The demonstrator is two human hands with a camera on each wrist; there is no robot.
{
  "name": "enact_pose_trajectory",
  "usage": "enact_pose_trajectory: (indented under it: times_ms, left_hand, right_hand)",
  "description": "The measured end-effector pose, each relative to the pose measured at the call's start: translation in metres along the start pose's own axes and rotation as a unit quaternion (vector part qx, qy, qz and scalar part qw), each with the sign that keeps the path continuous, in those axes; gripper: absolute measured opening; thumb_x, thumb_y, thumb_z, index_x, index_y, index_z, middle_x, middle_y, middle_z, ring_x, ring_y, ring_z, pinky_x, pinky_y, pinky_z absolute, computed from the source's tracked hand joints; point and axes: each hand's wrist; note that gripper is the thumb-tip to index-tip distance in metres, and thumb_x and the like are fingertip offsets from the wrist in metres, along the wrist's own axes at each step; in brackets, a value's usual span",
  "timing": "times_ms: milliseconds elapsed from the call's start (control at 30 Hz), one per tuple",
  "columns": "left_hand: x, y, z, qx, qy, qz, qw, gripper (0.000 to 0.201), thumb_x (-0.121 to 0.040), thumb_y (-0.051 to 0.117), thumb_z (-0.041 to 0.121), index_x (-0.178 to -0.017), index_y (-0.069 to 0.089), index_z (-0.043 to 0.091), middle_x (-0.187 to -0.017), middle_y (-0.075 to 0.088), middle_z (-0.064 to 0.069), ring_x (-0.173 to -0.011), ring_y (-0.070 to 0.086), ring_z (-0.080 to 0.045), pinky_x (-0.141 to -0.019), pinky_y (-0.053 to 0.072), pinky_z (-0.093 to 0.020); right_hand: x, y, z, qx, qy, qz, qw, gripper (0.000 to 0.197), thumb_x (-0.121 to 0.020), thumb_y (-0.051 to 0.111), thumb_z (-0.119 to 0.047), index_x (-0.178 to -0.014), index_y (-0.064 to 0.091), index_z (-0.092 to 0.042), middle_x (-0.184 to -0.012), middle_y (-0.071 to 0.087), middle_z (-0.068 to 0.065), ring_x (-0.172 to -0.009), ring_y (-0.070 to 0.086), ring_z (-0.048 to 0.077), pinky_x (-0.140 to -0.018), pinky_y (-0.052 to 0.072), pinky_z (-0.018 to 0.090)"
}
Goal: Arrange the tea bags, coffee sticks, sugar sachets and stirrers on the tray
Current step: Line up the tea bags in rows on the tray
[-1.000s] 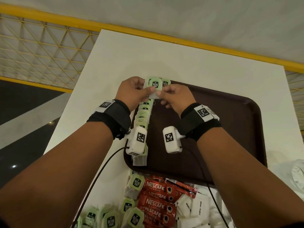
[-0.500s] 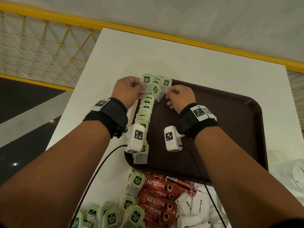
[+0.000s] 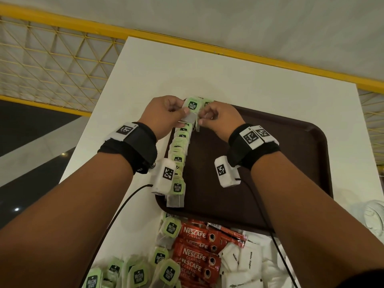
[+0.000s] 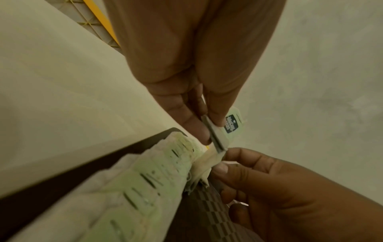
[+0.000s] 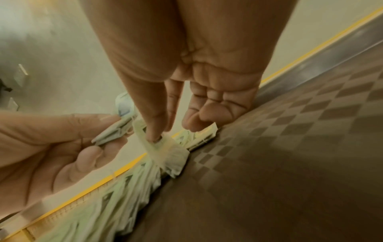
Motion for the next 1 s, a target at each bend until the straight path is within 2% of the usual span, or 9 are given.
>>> enact_pose_trajectory:
  times_ms: [67,133,300,367,467,567,633,833,1000]
  left_hand:
    - [0.001,0.000,0.002,-0.024,0.005,-0.016,1.000,0.018,-0.094,0.064,0.012,-0.106,0.065,-0.001,-0.103,0.072,-0.018,-0.086,0.070,-0.022,-0.073,0.061,-0.031]
    - [0.002,0.001,0.004,-0.045,0.013,-0.034,0.998,0.018,-0.095,0.062,0.013,-0.106,0.066,0.000,-0.102,0.072,-0.017,-0.091,0.071,-0.026,-0.076,0.061,-0.036]
    - [0.004,0.000,0.009,-0.042,0.017,-0.022,0.999,0.017,-0.094,0.064,0.012,-0.105,0.067,-0.001,-0.100,0.073,-0.017,-0.087,0.071,-0.023,-0.075,0.061,-0.033]
    - [0.004,-0.003,0.009,-0.049,0.014,-0.013,0.999,0.016,-0.093,0.065,0.012,-0.104,0.067,0.000,-0.099,0.073,-0.016,-0.086,0.072,-0.023,-0.075,0.061,-0.033]
    - [0.004,-0.008,0.008,-0.076,0.009,-0.009,0.997,0.007,-0.093,0.065,0.013,-0.096,0.068,0.007,-0.097,0.073,-0.015,-0.087,0.072,-0.030,-0.078,0.061,-0.041]
    - [0.005,-0.012,0.007,-0.103,0.004,0.008,0.995,0.006,-0.093,0.064,0.011,-0.088,0.065,0.015,-0.093,0.071,-0.014,-0.084,0.072,-0.029,-0.078,0.061,-0.039]
    - [0.006,-0.015,0.005,-0.114,0.005,0.022,0.993,0.003,-0.093,0.064,0.011,-0.091,0.065,0.012,-0.093,0.071,-0.014,-0.081,0.071,-0.025,-0.075,0.061,-0.035]
    - [0.006,-0.021,-0.001,-0.110,0.008,0.077,0.991,0.002,-0.094,0.064,0.012,-0.095,0.064,0.012,-0.090,0.071,-0.009,-0.074,0.070,-0.017,-0.065,0.059,-0.027]
    - [0.005,-0.024,-0.001,-0.050,-0.006,0.101,0.994,0.006,-0.094,0.063,0.010,-0.100,0.063,0.007,-0.095,0.071,-0.013,-0.078,0.072,-0.021,-0.070,0.061,-0.030]
  right_hand:
    - [0.002,0.000,-0.002,-0.020,-0.012,-0.015,1.000,0.032,-0.083,0.072,-0.016,-0.113,0.060,-0.020,-0.094,0.058,-0.001,-0.074,0.051,0.006,-0.068,0.039,0.018]
    - [0.003,0.000,-0.009,-0.029,-0.040,-0.043,0.998,0.038,-0.083,0.071,-0.010,-0.119,0.061,-0.015,-0.099,0.062,0.001,-0.081,0.056,0.012,-0.074,0.045,0.024]
    - [0.006,-0.005,-0.008,-0.006,-0.029,-0.036,0.999,0.013,-0.084,0.073,-0.014,-0.094,0.067,-0.009,-0.092,0.066,0.010,-0.078,0.055,0.015,-0.073,0.043,0.027]
    - [0.006,-0.006,-0.002,0.002,-0.008,-0.021,1.000,0.017,-0.085,0.074,-0.020,-0.094,0.068,-0.007,-0.087,0.066,0.011,-0.075,0.054,0.015,-0.073,0.043,0.032]
    - [0.009,-0.011,0.004,-0.018,0.018,0.009,1.000,0.019,-0.084,0.075,-0.026,-0.092,0.071,-0.010,-0.079,0.063,0.006,-0.070,0.052,0.013,-0.070,0.043,0.030]
    - [0.013,-0.018,0.005,-0.101,0.021,0.042,0.994,0.020,-0.083,0.077,-0.023,-0.093,0.073,-0.007,-0.087,0.068,0.009,-0.073,0.058,0.010,-0.070,0.048,0.020]
    - [0.016,-0.022,0.004,-0.143,0.023,0.043,0.989,0.020,-0.084,0.075,-0.019,-0.095,0.073,-0.003,-0.087,0.068,0.007,-0.065,0.058,0.001,-0.061,0.048,0.012]
    - [0.018,-0.026,0.007,-0.190,0.040,0.041,0.980,0.013,-0.088,0.072,-0.019,-0.093,0.068,-0.007,-0.079,0.068,0.008,-0.053,0.056,0.005,-0.052,0.049,0.020]
    - [0.017,-0.022,0.010,-0.225,0.063,0.056,0.971,0.014,-0.090,0.069,-0.015,-0.099,0.070,-0.004,-0.094,0.072,0.016,-0.060,0.058,0.011,-0.055,0.052,0.020]
Point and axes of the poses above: each hand's wrist, its own x-axis away from the middle knuckle, its own y-axis out of the palm, z = x × y
